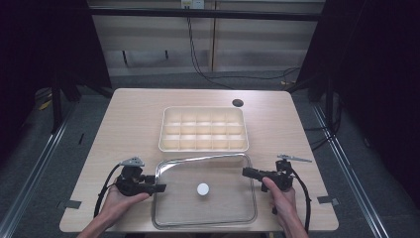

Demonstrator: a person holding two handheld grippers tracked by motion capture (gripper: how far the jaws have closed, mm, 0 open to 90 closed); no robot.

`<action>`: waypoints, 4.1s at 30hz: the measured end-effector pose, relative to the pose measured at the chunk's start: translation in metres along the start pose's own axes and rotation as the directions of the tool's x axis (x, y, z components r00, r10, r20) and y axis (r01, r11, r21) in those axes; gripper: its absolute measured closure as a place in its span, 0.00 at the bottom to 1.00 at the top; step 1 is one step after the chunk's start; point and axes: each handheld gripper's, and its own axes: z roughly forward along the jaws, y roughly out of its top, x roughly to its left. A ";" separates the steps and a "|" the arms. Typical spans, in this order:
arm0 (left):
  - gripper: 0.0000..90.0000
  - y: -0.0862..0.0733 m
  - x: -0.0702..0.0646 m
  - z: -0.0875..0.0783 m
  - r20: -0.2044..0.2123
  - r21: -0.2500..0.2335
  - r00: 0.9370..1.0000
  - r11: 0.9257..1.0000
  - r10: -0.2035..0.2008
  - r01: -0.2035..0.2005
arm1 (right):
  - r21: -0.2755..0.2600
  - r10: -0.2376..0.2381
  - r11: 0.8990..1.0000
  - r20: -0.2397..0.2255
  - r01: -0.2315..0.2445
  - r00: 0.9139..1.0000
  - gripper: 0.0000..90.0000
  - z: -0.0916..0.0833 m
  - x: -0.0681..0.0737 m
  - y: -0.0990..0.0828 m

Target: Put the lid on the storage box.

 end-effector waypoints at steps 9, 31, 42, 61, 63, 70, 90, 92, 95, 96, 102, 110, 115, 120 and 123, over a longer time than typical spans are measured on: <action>0.49 0.003 0.000 0.000 0.012 0.005 1.000 1.000 -0.027 0.027 | 0.020 -0.014 1.000 0.065 0.013 0.998 0.78 0.001 0.002 -0.001; 0.58 0.014 -0.003 -0.012 0.098 -0.066 0.995 0.998 -0.005 0.012 | -0.005 -0.044 0.999 0.104 0.044 0.994 0.76 0.001 0.008 0.002; 0.61 0.017 -0.006 -0.019 0.086 -0.089 0.996 0.996 0.011 -0.003 | -0.044 -0.070 0.996 0.125 0.076 0.990 0.75 0.001 0.017 0.005; 0.63 0.020 -0.010 -0.028 0.067 -0.126 0.998 0.992 -0.002 0.010 | -0.053 -0.097 0.993 0.120 0.103 0.988 0.76 -0.001 0.026 0.008; 0.65 0.022 -0.011 -0.031 0.067 -0.148 0.998 0.989 0.006 0.004 | -0.062 -0.096 0.993 0.116 0.103 0.989 0.76 -0.001 0.028 0.009; 0.70 0.023 -0.010 -0.040 0.080 -0.192 0.997 0.981 0.004 0.012 | -0.094 -0.103 0.989 0.110 0.114 0.989 0.77 -0.003 0.035 0.012; 0.73 0.035 -0.014 -0.053 0.027 -0.245 0.998 0.969 0.054 -0.045 | -0.108 -0.168 0.978 0.109 0.179 0.980 0.77 -0.006 0.048 0.025; 0.73 0.036 -0.014 -0.054 0.029 -0.248 0.998 0.968 0.051 -0.042 | -0.101 -0.177 0.977 0.115 0.188 0.978 0.76 -0.006 0.050 0.026; 0.74 0.042 -0.014 -0.058 0.026 -0.267 0.998 0.963 0.051 -0.043 | -0.106 -0.185 0.975 0.117 0.197 0.976 0.76 -0.006 0.052 0.032; 0.74 0.042 -0.014 -0.058 0.026 -0.267 0.998 0.963 0.051 -0.043 | -0.108 -0.187 0.974 0.118 0.200 0.975 0.76 -0.005 0.053 0.033; 0.74 0.048 -0.014 -0.060 0.026 -0.287 0.999 0.957 0.048 -0.038 | -0.121 -0.200 0.969 0.116 0.214 0.973 0.76 -0.006 0.054 0.039; 0.73 0.059 -0.015 -0.062 0.008 -0.314 0.999 0.948 0.050 -0.045 | -0.142 -0.203 0.965 0.118 0.219 0.972 0.75 -0.006 0.055 0.045; 0.73 0.065 -0.014 -0.065 0.001 -0.326 0.998 0.944 0.056 -0.053 | -0.151 -0.202 0.964 0.113 0.217 0.973 0.75 -0.006 0.055 0.050; 0.72 0.071 -0.015 -0.068 -0.014 -0.325 0.997 0.943 0.070 -0.071 | -0.157 -0.199 0.964 0.110 0.214 0.974 0.75 -0.004 0.053 0.053; 0.72 0.074 -0.016 -0.071 -0.017 -0.334 0.997 0.940 0.072 -0.074 | -0.163 -0.197 0.963 0.106 0.213 0.975 0.75 -0.003 0.054 0.055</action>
